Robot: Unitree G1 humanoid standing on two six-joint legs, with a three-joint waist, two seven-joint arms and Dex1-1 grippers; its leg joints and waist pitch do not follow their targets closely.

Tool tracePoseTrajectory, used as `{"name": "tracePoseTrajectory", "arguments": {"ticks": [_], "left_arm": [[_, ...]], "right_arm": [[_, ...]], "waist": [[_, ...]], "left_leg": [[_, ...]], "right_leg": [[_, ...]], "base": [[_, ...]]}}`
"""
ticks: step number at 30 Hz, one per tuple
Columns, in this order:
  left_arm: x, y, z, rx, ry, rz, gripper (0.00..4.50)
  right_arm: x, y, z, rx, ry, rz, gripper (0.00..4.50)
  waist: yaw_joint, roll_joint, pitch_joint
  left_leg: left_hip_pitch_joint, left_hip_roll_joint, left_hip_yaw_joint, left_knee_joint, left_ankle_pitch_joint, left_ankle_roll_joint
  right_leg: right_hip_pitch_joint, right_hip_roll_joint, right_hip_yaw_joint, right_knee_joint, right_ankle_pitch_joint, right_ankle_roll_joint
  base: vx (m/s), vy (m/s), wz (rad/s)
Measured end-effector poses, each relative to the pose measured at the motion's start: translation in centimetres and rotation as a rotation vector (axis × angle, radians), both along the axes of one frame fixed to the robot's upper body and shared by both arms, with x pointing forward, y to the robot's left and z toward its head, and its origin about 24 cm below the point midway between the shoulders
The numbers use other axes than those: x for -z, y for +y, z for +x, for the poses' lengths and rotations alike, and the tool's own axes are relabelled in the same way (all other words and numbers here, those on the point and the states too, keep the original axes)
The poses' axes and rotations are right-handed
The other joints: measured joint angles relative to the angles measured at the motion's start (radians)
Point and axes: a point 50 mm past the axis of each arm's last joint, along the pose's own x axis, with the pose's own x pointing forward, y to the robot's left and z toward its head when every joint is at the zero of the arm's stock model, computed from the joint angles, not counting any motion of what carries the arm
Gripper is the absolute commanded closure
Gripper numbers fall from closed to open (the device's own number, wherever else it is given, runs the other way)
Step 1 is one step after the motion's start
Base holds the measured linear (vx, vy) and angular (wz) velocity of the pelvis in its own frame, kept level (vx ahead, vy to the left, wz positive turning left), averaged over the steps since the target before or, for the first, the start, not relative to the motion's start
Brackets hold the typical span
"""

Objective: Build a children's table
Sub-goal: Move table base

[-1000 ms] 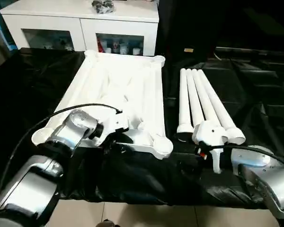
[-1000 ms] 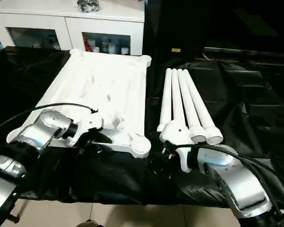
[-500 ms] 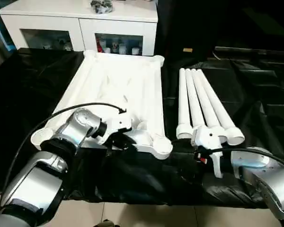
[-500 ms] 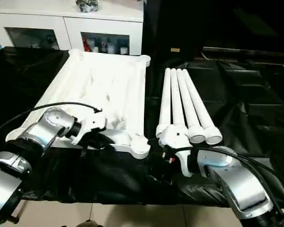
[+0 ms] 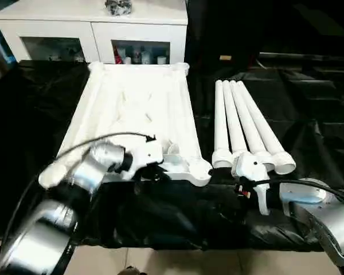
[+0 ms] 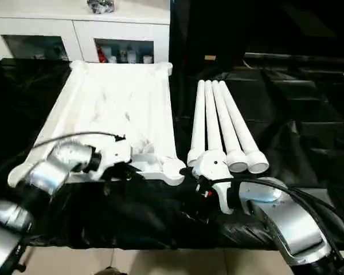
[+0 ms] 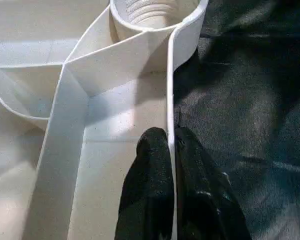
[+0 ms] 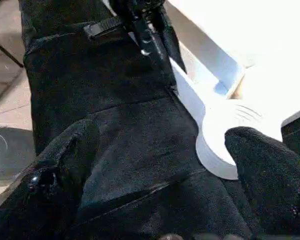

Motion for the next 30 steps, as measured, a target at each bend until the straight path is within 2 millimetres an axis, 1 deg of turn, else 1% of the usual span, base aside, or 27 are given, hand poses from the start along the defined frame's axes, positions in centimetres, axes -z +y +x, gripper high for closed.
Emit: {"name": "tracePoseTrajectory", "arguments": {"ticks": [1, 2, 5, 6, 8, 10, 12, 17, 22, 27, 28, 29, 30], "left_arm": [[0.1, -0.1, -0.7, -0.019, -0.008, -0.018, 4.43], [0.1, -0.3, -1.0, -0.032, -0.011, -0.021, 4.43], [0.1, -0.6, -1.5, -0.075, -0.017, -0.019, 4.43], [0.1, -0.5, -1.7, -0.098, -0.017, -0.023, 4.43], [0.2, -0.5, -2.6, -0.128, -0.015, -0.031, 4.43], [0.2, -0.3, -3.0, -0.158, -0.012, -0.032, 4.43], [0.2, -0.2, -3.7, -0.185, -0.003, -0.034, 4.43], [0.1, -0.3, -4.5, -0.246, 0.019, -0.027, 4.43], [-0.1, -0.5, -5.1, -0.299, 0.025, -0.026, 4.43], [-0.1, -0.6, -5.3, -0.316, 0.013, -0.026, 4.43], [-0.1, -0.6, -5.3, -0.314, 0.011, -0.03, 4.04], [-0.1, -0.7, -5.3, -0.314, 0.013, -0.034, 3.93], [-0.2, -0.6, -5.3, -0.321, 0.016, -0.044, 3.93]], "right_arm": [[0.1, 0.0, -0.1, 0.001, 0.001, 0.002, 0.0], [0.1, 0.1, -0.1, 0.002, 0.001, 0.002, 0.0], [0.1, 0.1, 0.0, 0.008, -0.002, 0.002, 0.0], [0.1, 0.1, 0.0, 0.007, -0.002, 0.003, 0.0], [0.1, 0.1, 0.0, 0.008, -0.002, 0.002, 0.0], [0.1, 0.1, 0.0, 0.007, -0.003, 0.004, 0.0], [0.1, 0.1, 0.0, 0.008, -0.004, 0.002, 0.0], [0.1, 0.1, 0.0, 0.009, -0.007, 0.0, 0.0], [0.1, 0.1, 0.0, 0.017, -0.011, -0.003, 0.0], [0.2, 0.3, 0.0, 0.012, -0.009, 0.001, 0.0], [0.2, 0.4, 0.0, 0.01, -0.008, 0.002, 0.0], [0.2, 0.4, 0.0, 0.01, -0.008, 0.002, 0.0], [0.2, 0.4, 0.0, 0.011, -0.009, 0.002, 0.0]], "waist": [[-0.004, 0.001, 0.0], [-0.004, 0.001, 0.0], [-0.003, 0.002, -0.001], [-0.005, 0.003, -0.001], [-0.016, 0.003, -0.002], [-0.02, 0.004, -0.003], [-0.027, 0.005, -0.003], [-0.031, 0.004, -0.002], [-0.034, -0.001, 0.001], [-0.033, -0.004, 0.002], [-0.033, -0.004, 0.002], [-0.033, -0.004, 0.002], [-0.033, -0.004, 0.002]], "left_leg": [[0.0, 0.0, 0.001, -0.002, 0.001, 0.002], [0.0, 0.0, 0.001, -0.003, 0.002, 0.005], [0.0, 0.0, 0.002, -0.004, 0.003, 0.005], [0.001, 0.0, 0.002, -0.004, 0.003, 0.005], [0.001, 0.0, 0.002, -0.005, 0.003, 0.005], [0.001, 0.0, 0.002, -0.005, 0.003, 0.005], [0.001, 0.0, 0.002, -0.005, 0.003, 0.004], [0.001, 0.0, 0.002, -0.005, 0.002, 0.004], [0.001, 0.0, 0.002, -0.005, 0.003, 0.004], [0.0, 0.0, 0.002, -0.005, 0.003, 0.005], [0.0, 0.0, 0.002, -0.005, 0.003, 0.005], [0.0, 0.0, 0.002, -0.005, 0.003, 0.005], [0.0, 0.0, 0.002, -0.005, 0.003, 0.005]], "right_leg": [[0.0, 0.0, 0.0, -0.001, -0.001, -0.001], [-0.001, 0.0, 0.0, -0.002, -0.001, -0.002], [-0.001, 0.0, 0.0, -0.002, -0.002, -0.003], [-0.001, 0.0, 0.0, -0.002, -0.002, -0.003], [-0.001, 0.0, 0.0, -0.002, -0.003, -0.003], [-0.001, 0.0, 0.0, -0.002, -0.003, -0.003], [-0.001, 0.0, 0.0, -0.002, -0.003, -0.003], [-0.001, 0.0, 0.0, -0.002, -0.003, -0.003], [-0.001, 0.001, 0.0, -0.003, -0.003, -0.003], [-0.001, 0.001, 0.0, -0.003, -0.003, -0.003], [-0.001, 0.001, 0.0, -0.003, -0.003, -0.003], [-0.001, 0.001, 0.0, -0.003, -0.003, -0.003], [-0.001, 0.001, 0.0, -0.003, -0.003, -0.003]], "base": [[0.0, 0.0, 0.0], [0.0, 0.0, 0.0], [0.0, 0.0, 0.0], [0.0, 0.0, 0.0], [0.0, 0.0, 0.0], [0.0, 0.0, 0.0], [0.0, 0.0, 0.0], [0.0, 0.0, 0.0], [0.0, 0.0, 0.0], [0.0, 0.0, 0.0], [0.0, 0.0, 0.0], [0.0, 0.0, 0.0], [0.0, 0.0, 0.0]]}}
